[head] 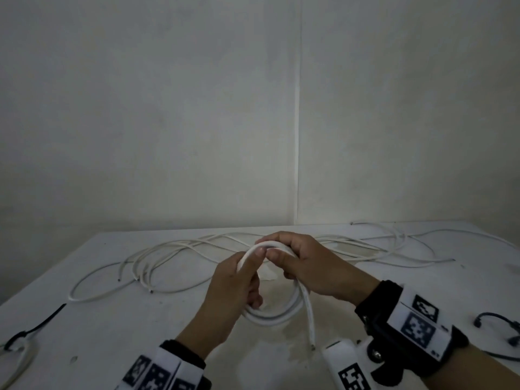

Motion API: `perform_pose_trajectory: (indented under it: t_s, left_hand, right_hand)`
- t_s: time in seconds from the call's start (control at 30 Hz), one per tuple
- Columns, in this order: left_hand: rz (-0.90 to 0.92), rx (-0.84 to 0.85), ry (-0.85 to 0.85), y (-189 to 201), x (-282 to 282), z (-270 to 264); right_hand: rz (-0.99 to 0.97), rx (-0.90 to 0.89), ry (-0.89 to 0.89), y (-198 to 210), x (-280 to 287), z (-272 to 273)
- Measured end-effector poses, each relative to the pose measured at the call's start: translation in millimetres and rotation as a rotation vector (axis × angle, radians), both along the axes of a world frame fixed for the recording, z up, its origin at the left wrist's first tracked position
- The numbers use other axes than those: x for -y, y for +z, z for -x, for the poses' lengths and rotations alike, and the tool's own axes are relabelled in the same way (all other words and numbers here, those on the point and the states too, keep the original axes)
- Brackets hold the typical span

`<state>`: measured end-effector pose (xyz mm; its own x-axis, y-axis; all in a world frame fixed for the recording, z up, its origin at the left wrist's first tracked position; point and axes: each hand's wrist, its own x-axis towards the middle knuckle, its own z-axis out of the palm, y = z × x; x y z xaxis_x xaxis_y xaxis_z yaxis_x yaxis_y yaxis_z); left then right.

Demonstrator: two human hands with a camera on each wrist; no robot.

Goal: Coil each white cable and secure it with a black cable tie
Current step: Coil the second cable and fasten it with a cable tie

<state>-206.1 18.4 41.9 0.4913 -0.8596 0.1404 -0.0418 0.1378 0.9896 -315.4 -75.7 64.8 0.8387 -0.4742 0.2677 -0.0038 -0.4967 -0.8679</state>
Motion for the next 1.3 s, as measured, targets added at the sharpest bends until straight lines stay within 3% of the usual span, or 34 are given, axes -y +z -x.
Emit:
perform_pose_trajectory:
  t_s: [0.17,0.33,0.5,0.67,0.9,1.13,1.3]
  left_hand:
    - [0.133,-0.275,0.125,2,3,-1]
    - [0.157,-0.331,-0.034,1,2,-5]
    - [-0.042,-0.300,-0.241,10,-2,-26]
    - [-0.055,-0.210,-0.089,18,2,-13]
    - [0.073,-0.281,0.045,17,4,0]
    - [-0.077,-0.009,-0.063,23,-4,-17]
    - [-0.057,0.097,0.088,21,2,-8]
  right_hand:
    - [-0.096,0.151,-0.038,-9,-4,0]
    - [0.038,0.217,-0.157,-11,-3,-8]
    - [0.035,0.130,-0.069,-10,2,-4]
    - [0.046,0.063,0.030,-2,3,-4]
    - [0.089,0.260,-0.179,-18,-1,-16]
    - [0.239,0.185,-0.172,-16,2,-13]
    - [0.279,0.121,-0.101,-9,-1,-13]
